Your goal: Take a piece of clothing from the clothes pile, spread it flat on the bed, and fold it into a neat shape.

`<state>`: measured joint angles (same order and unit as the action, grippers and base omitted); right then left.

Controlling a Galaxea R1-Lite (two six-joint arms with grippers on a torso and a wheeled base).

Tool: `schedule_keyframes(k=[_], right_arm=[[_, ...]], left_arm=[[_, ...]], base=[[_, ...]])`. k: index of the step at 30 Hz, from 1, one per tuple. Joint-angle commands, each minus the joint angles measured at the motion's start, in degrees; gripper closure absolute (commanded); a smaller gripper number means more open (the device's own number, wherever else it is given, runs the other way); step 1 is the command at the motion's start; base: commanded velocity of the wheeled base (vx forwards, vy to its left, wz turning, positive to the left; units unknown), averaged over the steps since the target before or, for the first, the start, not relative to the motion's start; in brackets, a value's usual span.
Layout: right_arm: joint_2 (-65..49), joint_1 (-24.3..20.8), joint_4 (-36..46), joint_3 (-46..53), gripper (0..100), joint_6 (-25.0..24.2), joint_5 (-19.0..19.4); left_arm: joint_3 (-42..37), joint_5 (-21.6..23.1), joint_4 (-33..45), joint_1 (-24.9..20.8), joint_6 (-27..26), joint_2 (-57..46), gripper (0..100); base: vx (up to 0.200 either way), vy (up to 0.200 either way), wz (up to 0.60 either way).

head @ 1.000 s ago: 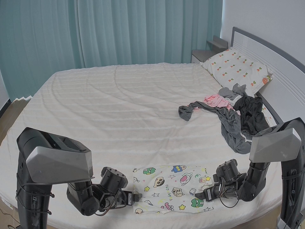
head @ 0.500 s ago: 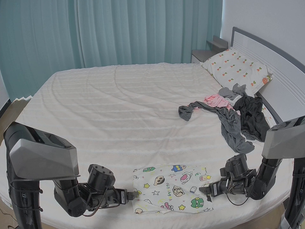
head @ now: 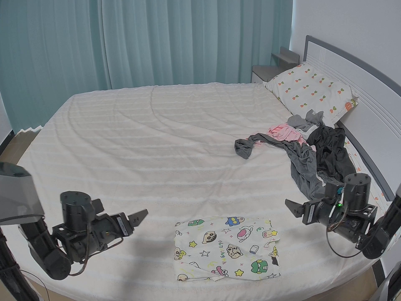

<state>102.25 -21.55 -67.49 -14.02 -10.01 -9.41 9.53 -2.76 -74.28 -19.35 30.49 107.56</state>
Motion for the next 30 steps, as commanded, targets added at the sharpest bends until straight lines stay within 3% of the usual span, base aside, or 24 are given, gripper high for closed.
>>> schedule_keyframes(k=[1,3,6,11,12,13,14,15,22,28,30], right_arm=[[-30.89,-0.07,1.39,9.01,0,3.42,-8.34],[-37.04,0.2,5.26,10.59,0,4.56,-11.33],[-45.92,1.43,12.64,11.73,0,5.44,-13.62],[-57.34,7.67,23.28,11.82,0,7.2,-13.62],[-58.13,8.37,23.81,11.73,0,7.46,-13.53],[-60.77,10.57,25.56,11.82,0,8.6,-13.09],[-61.21,11.01,25.83,11.82,0,8.78,-13.09],[-63.41,13.12,27.58,11.47,0,9.22,-13.09],[-72.2,19.71,35.49,10.33,0,11.24,-11.51],[-81.69,22.43,45.16,10.24,0,12.29,-8.34],[-89.25,23.49,52.99,9.19,0,14.14,-5.79]], left_arm=[[-7.95,-12.1,5.63,2.74,-9.39,-36.37,0],[-7.6,-15.09,13.37,2.3,-12.38,-45.86,0],[-5.58,-16.14,28.93,2.56,-13.88,-58.43,0],[4.18,-16.76,61.62,3.88,-13.88,-78.38,0],[5.41,-16.76,64.52,3.97,-13.88,-79.78,0],[9.28,-16.67,74.01,4.41,-13.88,-84.09,0],[9.8,-16.67,75.42,4.49,-13.88,-84.71,0],[12.44,-16.67,81.92,5.9,-13.79,-87.61,0],[13.05,-16.41,85.18,19.79,-15.11,-91.91,0],[12.0,-16.32,87.2,20.93,-16.69,-95.17,0],[11.21,-16.23,89.83,21.02,-18.89,-99.03,0]], base=[[0.0,0.0,0.0],[0.0,0.0,0.0],[0.0,0.0,0.0],[0.0,0.0,0.0],[0.0,0.0,0.0],[0.0,0.0,0.0],[0.0,0.0,0.0],[0.0,0.0,0.0],[0.0,0.0,0.0],[0.0,0.0,0.0],[0.0,0.0,0.0]])
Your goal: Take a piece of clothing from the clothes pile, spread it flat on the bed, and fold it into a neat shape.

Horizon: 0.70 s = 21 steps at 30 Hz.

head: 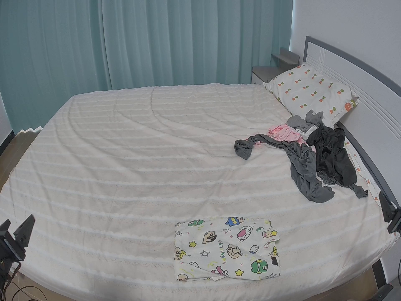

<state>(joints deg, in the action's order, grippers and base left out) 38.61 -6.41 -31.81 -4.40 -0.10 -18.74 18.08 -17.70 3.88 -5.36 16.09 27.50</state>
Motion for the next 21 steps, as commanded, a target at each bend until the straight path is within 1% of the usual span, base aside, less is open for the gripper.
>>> schedule_keyframes(k=[1,3,4,5,6,9,10,11,13,14,16,17,19,20,21], right_arm=[[-28.59,8.26,20.91,-0.96,0,5.11,4.23],[-28.94,8.26,21.43,-1.05,0,5.2,4.32],[-34.56,8.17,31.28,-4.12,0,6.78,4.67],[-35.18,7.91,34.0,-5.0,0,6.69,4.59],[-35.71,7.64,35.06,-5.53,0,6.69,4.5],[-37.47,6.76,35.41,-5.36,0,6.78,5.03],[-38.61,6.41,34.88,-3.69,0,6.87,5.99],[-38.61,6.41,34.44,-2.72,0,6.78,6.17],[-38.52,6.41,32.6,-0.96,0,6.51,6.34],[-38.52,6.41,30.31,1.06,0,6.43,6.78],[-38.52,6.41,27.5,4.4,0,6.25,8.89],[-38.52,6.41,27.32,4.31,0,6.16,10.56],[-38.52,6.41,27.67,4.14,0,5.11,14.17],[-38.52,6.41,27.67,4.14,0,4.93,14.78],[-38.52,6.41,27.76,4.05,0,4.14,19.18]], left_arm=[[1.96,-1.28,12.38,7.03,-5.46,-20.56,0],[1.87,-1.28,12.38,7.03,-5.63,-20.82,0],[-0.5,-1.46,12.56,7.03,-8.71,-23.37,0],[-0.59,-1.46,12.38,7.03,-8.97,-23.37,0],[-0.59,-1.46,12.3,7.03,-8.97,-23.37,0],[-0.94,-1.46,12.3,7.03,-8.97,-23.37,0],[-1.73,-1.37,12.3,7.03,-9.5,-23.37,0],[-2.26,-1.46,12.12,7.03,-9.5,-23.46,0],[-3.14,-1.46,10.98,7.03,-9.32,-23.46,0],[-4.02,-1.46,9.04,7.03,-8.97,-23.55,0],[-6.92,-1.02,5.44,6.15,-9.76,-25.92,0],[-9.11,-0.4,3.42,5.54,-10.99,-27.5,0],[-14.3,1.0,-2.73,5.45,-12.49,-27.5,0],[-15.18,1.18,-3.79,5.54,-12.66,-27.5,0],[-18.08,2.67,-8.27,5.45,-12.58,-27.5,0]], base=[[0.0,0.0,0.0],[0.0,0.0,0.0],[0.0,0.0,0.0],[0.0,0.0,0.0],[0.0,0.0,0.0],[0.0,0.0,0.0],[0.0,0.0,0.0],[0.0,0.0,0.0],[0.0,0.0,0.0],[0.0,0.0,0.0],[0.0,0.0,0.0],[0.0,0.0,0.0],[0.0,0.0,0.0],[0.0,0.0,0.0],[0.0,0.0,0.0]])
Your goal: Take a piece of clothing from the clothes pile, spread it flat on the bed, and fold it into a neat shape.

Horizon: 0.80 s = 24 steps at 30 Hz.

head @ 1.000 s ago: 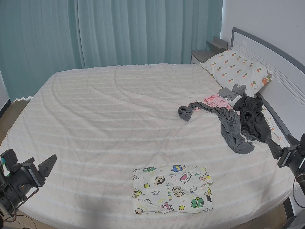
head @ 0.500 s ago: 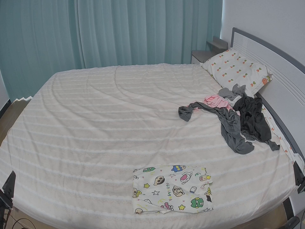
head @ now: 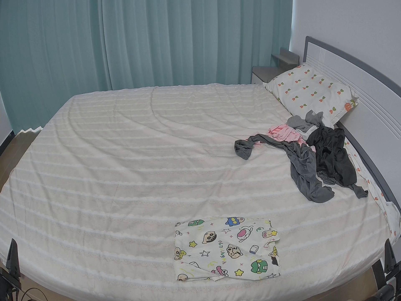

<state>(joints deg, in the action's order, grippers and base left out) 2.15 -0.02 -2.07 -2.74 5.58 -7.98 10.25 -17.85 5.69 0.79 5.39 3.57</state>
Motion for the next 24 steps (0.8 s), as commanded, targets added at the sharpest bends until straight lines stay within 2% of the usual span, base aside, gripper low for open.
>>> schedule_keyframes(k=[1,2,4,7,8,9,10,11,13,14,15,17,24], right_arm=[[-2.06,0.02,-1.79,2.39,0,-2.16,11.41],[-2.06,0.02,-1.18,2.13,0,-3.03,15.1],[-2.06,0.02,0.93,1.69,0,-3.12,18.53],[-2.06,0.02,4.09,0.37,0,-3.21,18.97],[-2.06,0.02,4.09,0.37,0,-3.21,18.97],[-1.97,0.11,4.62,0.28,0,-2.95,16.95],[-1.97,0.11,4.62,0.28,0,-2.77,15.37],[-1.97,0.11,4.71,0.28,0,-2.33,11.59],[-1.97,0.2,4.62,0.28,0,-1.19,7.81],[-1.97,0.2,4.62,0.28,0,-1.19,7.81],[-1.97,0.2,4.62,0.28,0,-1.01,4.73],[-1.97,0.2,4.62,0.28,0,-1.1,3.59],[-1.97,0.2,4.09,0.37,0,-0.75,3.59]], left_arm=[[-10.25,4.31,-10.09,-0.7,-1.78,-3.57,0],[-10.16,6.6,-9.03,-0.7,-1.96,-3.57,0],[-10.25,9.76,-8.68,-0.7,-2.49,-3.57,0],[-10.25,14.68,-7.1,-0.7,-3.63,-3.57,0],[-10.25,14.68,-7.1,-0.7,-3.63,-3.57,0],[-10.25,16.79,-5.34,-0.7,-6.0,-3.57,0],[-10.25,17.06,-5.43,-0.7,-6.53,-3.57,0],[-10.25,17.06,-5.52,-0.7,-6.62,-3.57,0],[-10.25,17.06,-5.43,-0.7,-6.53,-3.57,0],[-10.25,17.06,-5.43,-0.7,-6.53,-3.57,0],[-10.25,17.06,-5.43,-0.7,-6.44,-3.57,0],[-10.25,16.97,-5.43,-0.7,-6.44,-3.57,0],[-10.25,16.88,-5.43,-0.7,-6.44,-3.57,0]], base=[[0.0,0.0,0.0],[0.0,0.0,0.0],[0.0,0.0,0.0],[0.0,0.0,0.0],[0.0,0.0,0.0],[0.0,0.0,0.0],[0.0,0.0,0.0],[0.0,0.0,0.0],[0.0,0.0,0.0],[0.0,0.0,0.0],[0.0,0.0,0.0],[0.0,0.0,0.0],[0.0,0.0,0.0]])
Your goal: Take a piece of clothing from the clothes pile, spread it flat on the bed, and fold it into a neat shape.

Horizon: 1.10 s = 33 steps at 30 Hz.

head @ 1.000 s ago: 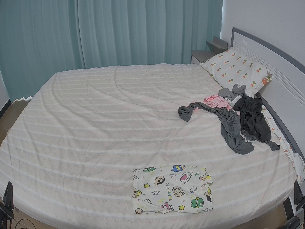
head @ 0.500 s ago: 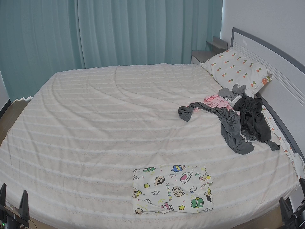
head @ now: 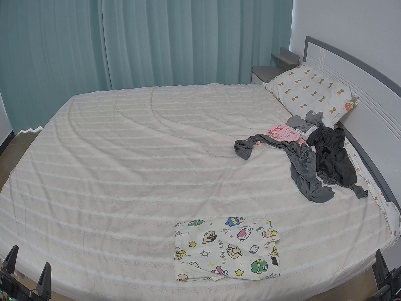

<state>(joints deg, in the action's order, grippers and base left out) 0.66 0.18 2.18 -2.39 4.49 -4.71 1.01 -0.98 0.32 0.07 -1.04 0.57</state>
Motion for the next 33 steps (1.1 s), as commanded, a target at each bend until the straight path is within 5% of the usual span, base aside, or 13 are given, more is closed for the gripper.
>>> schedule_keyframes(k=[1,6,22,24,25,26,28,30,33], right_arm=[[-0.48,-0.01,-0.16,0.02,0,0.26,0.57],[-0.39,-0.09,1.07,-0.42,0,-3.78,4.44],[-0.57,-0.18,-2.97,1.16,0,1.67,-2.15],[-0.57,-0.18,-3.85,1.42,0,5.45,1.63],[-0.57,-0.18,-3.85,1.42,0,5.45,1.63],[0.13,-0.53,-3.76,1.51,0,5.09,8.05],[1.28,-0.8,-3.41,1.51,0,1.84,9.63],[1.01,-0.8,-3.24,1.51,0,0.7,9.63],[-0.22,-0.09,-2.27,1.25,0,-0.71,2.16]], left_arm=[[-1.01,0.01,-0.05,0.01,0.07,-0.57,0],[-1.01,0.01,-0.14,0.01,0.25,-0.57,0],[-1.01,0.1,-0.05,0.01,0.07,-0.57,0],[-1.01,0.1,-0.05,0.01,0.07,-0.57,0],[-1.01,0.1,-0.05,0.01,0.07,-0.57,0],[-1.01,0.1,-0.14,0.01,0.07,-0.57,0],[-1.01,0.1,-0.05,0.01,0.07,-0.57,0],[-1.01,0.1,-0.05,0.01,0.07,-0.57,0],[-1.01,0.1,-0.05,0.01,-0.02,-0.57,0]], base=[[0.0,0.0,0.0],[0.0,0.0,0.0],[0.0,0.0,0.0],[0.0,0.0,0.0],[0.0,0.0,0.0],[0.0,0.0,0.0],[0.0,0.0,0.0],[0.0,0.0,0.0],[0.0,0.0,0.0]])
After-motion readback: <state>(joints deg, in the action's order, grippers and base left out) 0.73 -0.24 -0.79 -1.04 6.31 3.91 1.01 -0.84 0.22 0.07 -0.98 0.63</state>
